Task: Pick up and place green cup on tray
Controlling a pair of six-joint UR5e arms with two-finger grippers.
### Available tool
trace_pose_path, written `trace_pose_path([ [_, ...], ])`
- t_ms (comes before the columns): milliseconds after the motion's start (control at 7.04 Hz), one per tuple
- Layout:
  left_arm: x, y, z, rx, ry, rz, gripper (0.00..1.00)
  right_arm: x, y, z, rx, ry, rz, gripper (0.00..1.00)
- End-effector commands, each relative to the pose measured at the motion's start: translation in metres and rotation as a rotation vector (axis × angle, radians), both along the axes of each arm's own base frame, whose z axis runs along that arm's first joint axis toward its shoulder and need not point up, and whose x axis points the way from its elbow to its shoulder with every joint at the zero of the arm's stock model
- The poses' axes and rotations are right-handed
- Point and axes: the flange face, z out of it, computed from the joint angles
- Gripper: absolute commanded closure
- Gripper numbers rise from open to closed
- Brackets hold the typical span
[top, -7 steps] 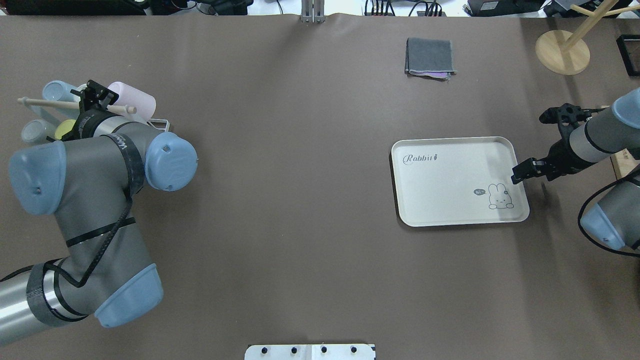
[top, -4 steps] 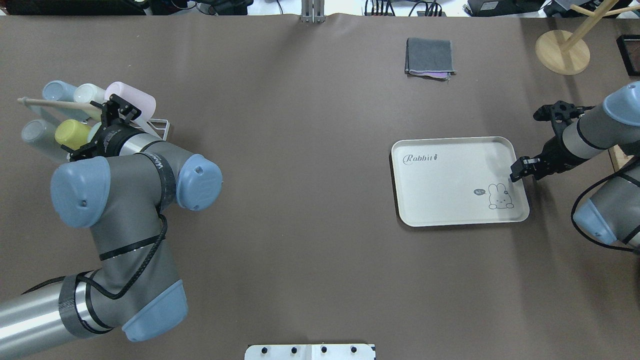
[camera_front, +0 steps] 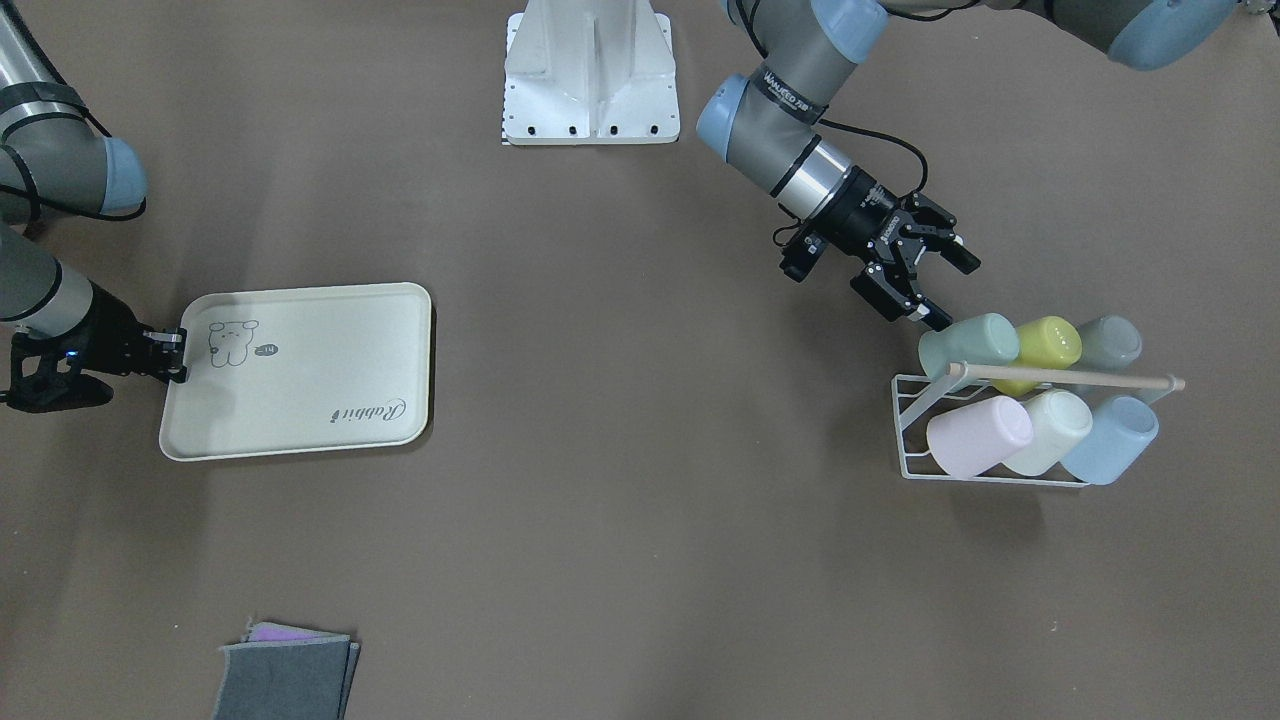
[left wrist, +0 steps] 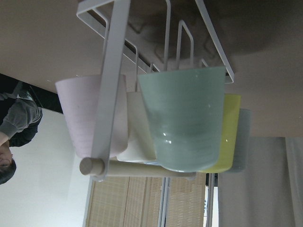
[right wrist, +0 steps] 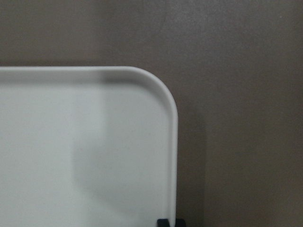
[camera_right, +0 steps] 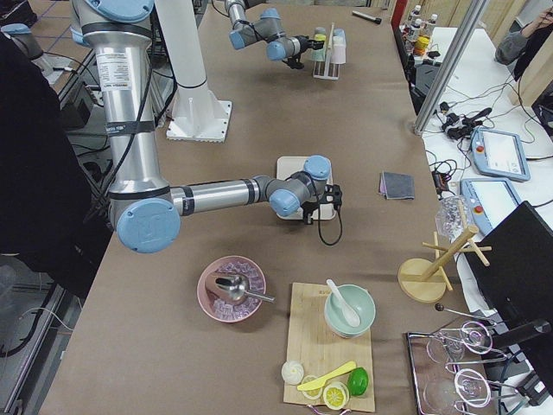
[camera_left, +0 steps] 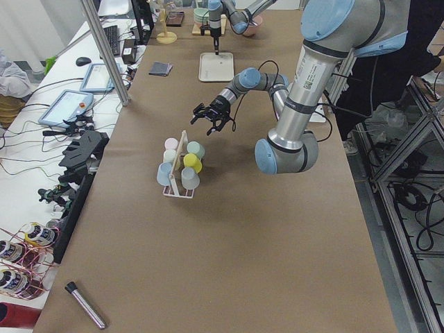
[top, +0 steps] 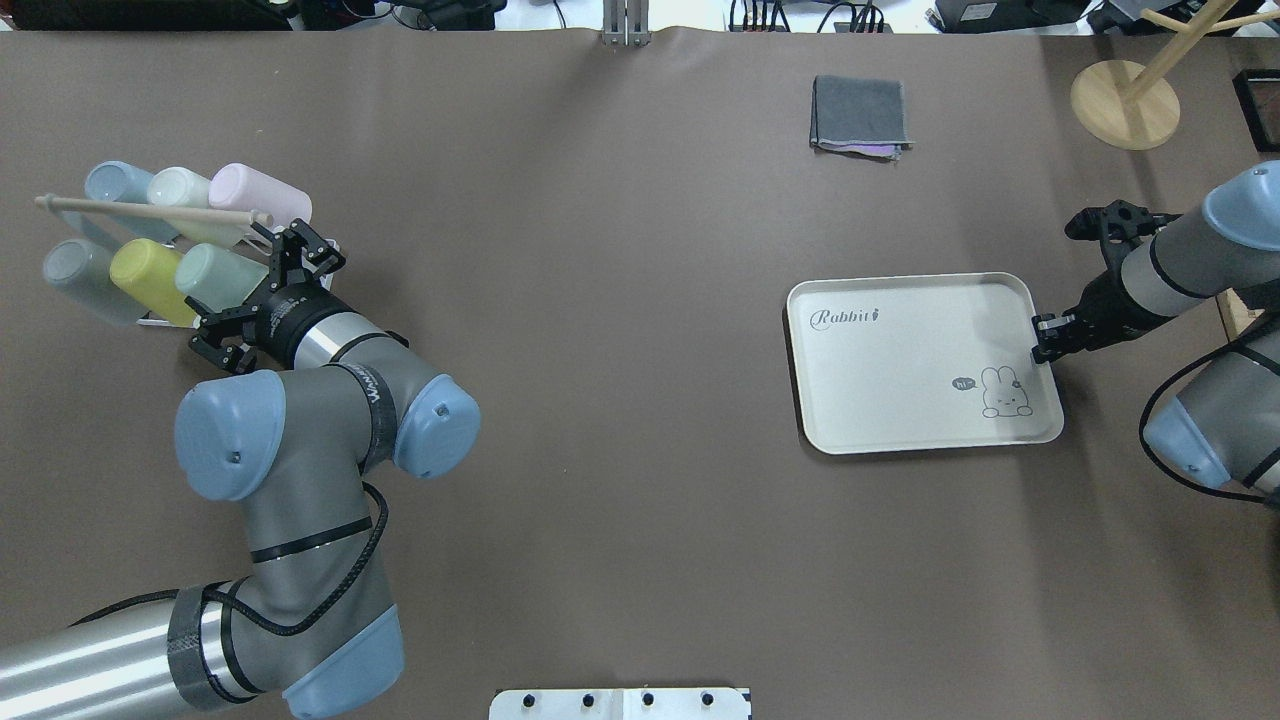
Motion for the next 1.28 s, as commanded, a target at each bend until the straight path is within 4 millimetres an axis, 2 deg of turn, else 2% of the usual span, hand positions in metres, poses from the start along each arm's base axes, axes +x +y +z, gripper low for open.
trace_pose_path([
  [0, 0.005, 0.011, 0.022, -0.01, -0.03, 0.018, 0.03, 0.007, -0.003, -0.013, 0.006, -0.027, 0.006, 1.0],
  [142, 0.01, 0.01, 0.034, -0.024, -0.061, 0.018, 0.03, 0.014, -0.008, -0.02, -0.002, -0.054, 0.011, 1.0],
  [284, 0.031, 0.012, 0.046, -0.069, -0.089, 0.025, 0.03, 0.023, -0.015, -0.03, -0.007, -0.082, 0.019, 1.0],
  [426, 0.034, 0.012, 0.047, -0.079, -0.086, 0.022, 0.03, 0.025, -0.025, -0.046, -0.001, -0.116, 0.024, 1.0],
  [710, 0.043, 0.009, 0.064, -0.054, -0.111, -0.067, 0.05, 0.023, -0.055, -0.099, 0.007, -0.198, 0.039, 1.0],
  [852, 0.053, 0.009, 0.06, -0.02, -0.143, -0.064, 0.05, 0.012, -0.07, -0.129, -0.003, -0.224, 0.065, 1.0],
  [994, 0.055, 0.005, 0.057, 0.028, -0.18, -0.043, 0.08, -0.009, -0.072, -0.153, -0.027, -0.245, 0.072, 1.0],
  [1136, 0.051, 0.006, 0.064, 0.049, -0.184, -0.08, 0.08, -0.037, -0.067, -0.176, -0.037, -0.261, 0.057, 1.0],
])
